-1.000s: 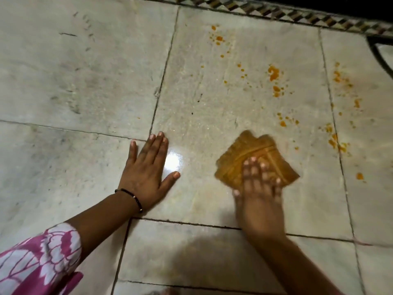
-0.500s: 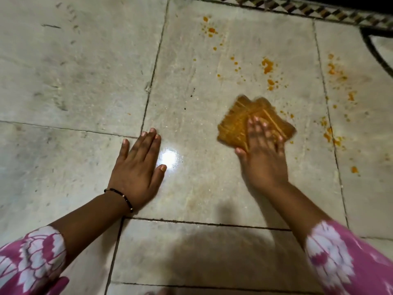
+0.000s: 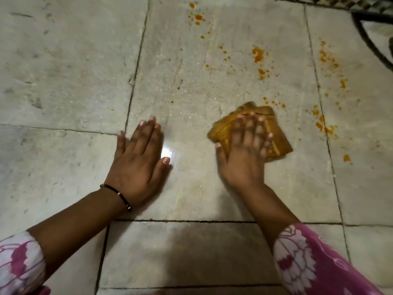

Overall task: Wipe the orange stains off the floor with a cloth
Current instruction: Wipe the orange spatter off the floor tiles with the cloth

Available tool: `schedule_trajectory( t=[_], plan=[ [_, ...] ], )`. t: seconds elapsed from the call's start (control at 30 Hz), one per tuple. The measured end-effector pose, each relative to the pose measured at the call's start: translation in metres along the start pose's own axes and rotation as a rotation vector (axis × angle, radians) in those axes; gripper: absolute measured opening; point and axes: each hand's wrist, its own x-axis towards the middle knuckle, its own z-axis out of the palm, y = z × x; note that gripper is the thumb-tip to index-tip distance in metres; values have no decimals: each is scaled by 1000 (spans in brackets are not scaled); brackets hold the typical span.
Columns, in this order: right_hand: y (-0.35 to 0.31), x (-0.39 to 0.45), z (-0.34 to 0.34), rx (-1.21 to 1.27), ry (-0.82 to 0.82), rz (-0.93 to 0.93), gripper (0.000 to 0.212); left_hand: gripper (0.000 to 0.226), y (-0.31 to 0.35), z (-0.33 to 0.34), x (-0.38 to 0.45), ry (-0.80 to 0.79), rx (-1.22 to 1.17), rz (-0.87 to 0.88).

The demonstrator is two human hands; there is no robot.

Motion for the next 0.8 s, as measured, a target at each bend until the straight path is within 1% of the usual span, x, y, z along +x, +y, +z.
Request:
schedule_trajectory(
  t=[0.07,0.13,0.17,0.23,0.27,0.33,0.4,0.5,0.53,0.57,0.6,0.63,0.7,0.73,0.8],
  plan=[
    [-2,-13,3,-8,-6,-177,73,69,11,-1,19,-14,-19,127],
    [15,-42,3,-25,-26,-323,68,71,15,4,32,-55,-8,214],
    [28,-58,2,-21,-59,-365,66,73,14,9,33,-79,14,239],
    [61,-89,-1,-20,-106,-368,65,77,13,20,30,-109,109,271],
    [78,-101,-2,-31,-105,-330,66,79,12,25,28,-115,159,274],
    [107,-112,-7,-29,-71,-186,68,80,12,31,25,-115,200,256],
    [117,-99,-11,10,-10,-25,70,81,13,30,25,-108,200,241],
    [97,-50,-9,103,115,235,71,82,13,28,25,-124,196,247],
    [86,-32,-8,141,133,303,69,82,13,28,25,-127,190,245],
    [74,-19,-7,163,127,319,67,81,13,28,24,-128,184,243],
    [63,-12,-5,166,110,268,64,81,14,28,24,-128,178,242],
    [54,-13,-5,164,90,164,62,81,15,27,24,-125,175,244],
    [47,-31,-4,157,21,-103,59,81,15,26,25,-119,168,243],
    [52,-47,-4,137,-25,-218,59,81,14,25,25,-117,164,241],
    [77,-78,-6,70,-112,-363,59,80,14,26,25,-115,156,239]
  ],
)
